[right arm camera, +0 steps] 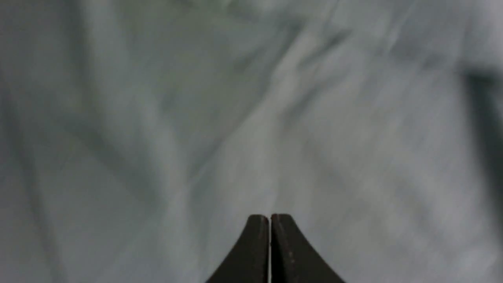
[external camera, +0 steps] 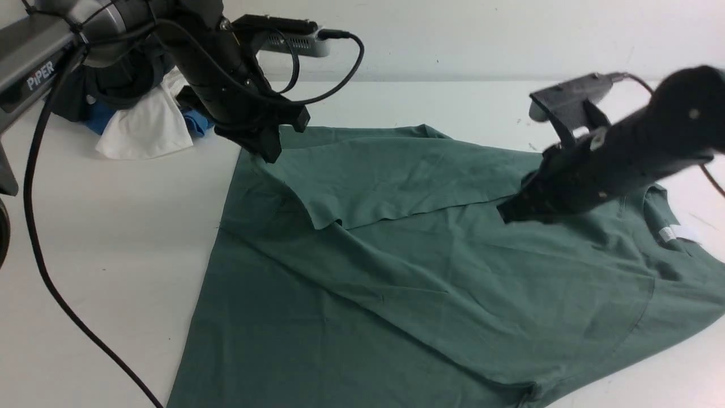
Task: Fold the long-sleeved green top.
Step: Use the left arm to drag and drop the cuff onto the cuff closest to the left arm
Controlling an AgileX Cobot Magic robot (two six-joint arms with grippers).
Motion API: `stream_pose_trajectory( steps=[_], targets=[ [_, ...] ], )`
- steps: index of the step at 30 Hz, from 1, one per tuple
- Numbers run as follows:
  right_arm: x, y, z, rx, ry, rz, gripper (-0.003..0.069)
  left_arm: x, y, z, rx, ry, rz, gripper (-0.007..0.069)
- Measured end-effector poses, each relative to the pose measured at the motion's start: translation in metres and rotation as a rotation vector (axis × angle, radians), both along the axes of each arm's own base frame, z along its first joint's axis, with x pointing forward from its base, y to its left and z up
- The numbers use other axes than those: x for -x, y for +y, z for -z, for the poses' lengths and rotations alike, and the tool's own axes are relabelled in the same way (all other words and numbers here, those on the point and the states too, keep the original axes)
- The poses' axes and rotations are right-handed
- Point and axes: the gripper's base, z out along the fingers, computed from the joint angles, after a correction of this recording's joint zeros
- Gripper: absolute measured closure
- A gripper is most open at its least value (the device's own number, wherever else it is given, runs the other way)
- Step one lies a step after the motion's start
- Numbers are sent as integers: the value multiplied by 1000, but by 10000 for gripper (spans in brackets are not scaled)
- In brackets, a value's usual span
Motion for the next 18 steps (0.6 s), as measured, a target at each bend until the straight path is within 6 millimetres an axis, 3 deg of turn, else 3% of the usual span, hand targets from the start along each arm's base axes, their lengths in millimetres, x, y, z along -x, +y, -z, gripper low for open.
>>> stream_pose_trajectory(
  steps=[3, 8, 10, 11, 13, 18],
  targets=[
    [-52, -7, 1, 41, -40, 49, 550, 2, 2, -9, 0, -24, -1, 601],
    [-120, -27, 35, 112, -28, 120, 368, 2, 2, -9, -3, -25, -2, 601],
    [-132, -32, 39, 125, -39, 136, 334, 2, 2, -9, -3, -25, -2, 601],
    [-149, -38, 50, 148, -46, 151, 297, 2, 2, -9, -3, -25, -2, 600],
    [-162, -44, 62, 176, -53, 161, 279, 2, 2, -9, -3, -25, -2, 599],
    [-183, -48, 96, 193, -31, 171, 298, 2, 2, -9, -1, -29, -3, 599]
  ],
)
